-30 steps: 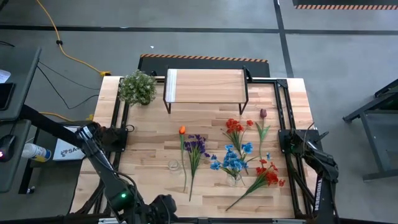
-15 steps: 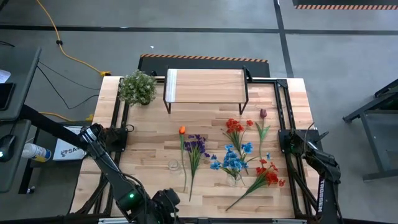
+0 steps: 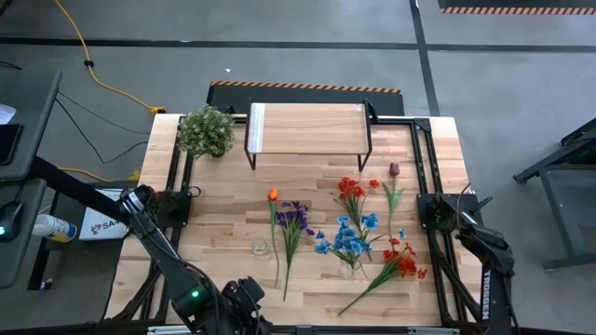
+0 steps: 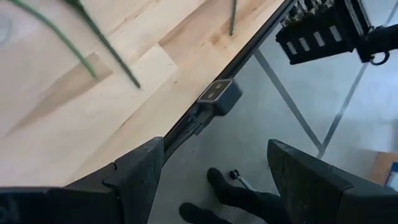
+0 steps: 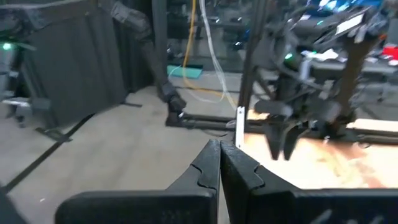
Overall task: Pick and place flowers into a vace then onto a shelf
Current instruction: Put the light orange flower into the right transparent vase
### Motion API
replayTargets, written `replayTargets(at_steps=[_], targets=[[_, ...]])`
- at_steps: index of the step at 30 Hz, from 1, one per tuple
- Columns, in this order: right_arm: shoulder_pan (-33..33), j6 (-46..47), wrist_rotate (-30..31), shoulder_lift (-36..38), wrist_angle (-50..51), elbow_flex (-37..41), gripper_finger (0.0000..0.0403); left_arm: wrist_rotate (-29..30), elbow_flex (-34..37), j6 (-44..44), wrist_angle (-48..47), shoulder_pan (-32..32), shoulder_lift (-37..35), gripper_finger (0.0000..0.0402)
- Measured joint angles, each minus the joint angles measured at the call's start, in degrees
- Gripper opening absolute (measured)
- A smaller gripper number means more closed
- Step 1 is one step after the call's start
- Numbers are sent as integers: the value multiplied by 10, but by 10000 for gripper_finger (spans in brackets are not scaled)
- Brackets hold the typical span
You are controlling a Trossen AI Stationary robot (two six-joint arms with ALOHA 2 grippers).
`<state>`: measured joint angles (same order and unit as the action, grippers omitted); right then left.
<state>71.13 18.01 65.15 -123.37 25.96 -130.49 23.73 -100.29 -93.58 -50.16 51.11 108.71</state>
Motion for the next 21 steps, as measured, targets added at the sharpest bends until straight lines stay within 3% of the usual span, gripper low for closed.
replayTargets(at_steps=[7, 14, 21], targets=[[11, -127, 59, 0, -87, 0, 7, -4, 0, -77, -72, 20, 14, 319], [14, -319, 108, 0, -235, 0, 7, -18, -1, -117, -72, 22, 50, 319], [17, -494, 113, 0, -364, 0, 11, -30, 0, -121, -75, 22, 81, 319]])
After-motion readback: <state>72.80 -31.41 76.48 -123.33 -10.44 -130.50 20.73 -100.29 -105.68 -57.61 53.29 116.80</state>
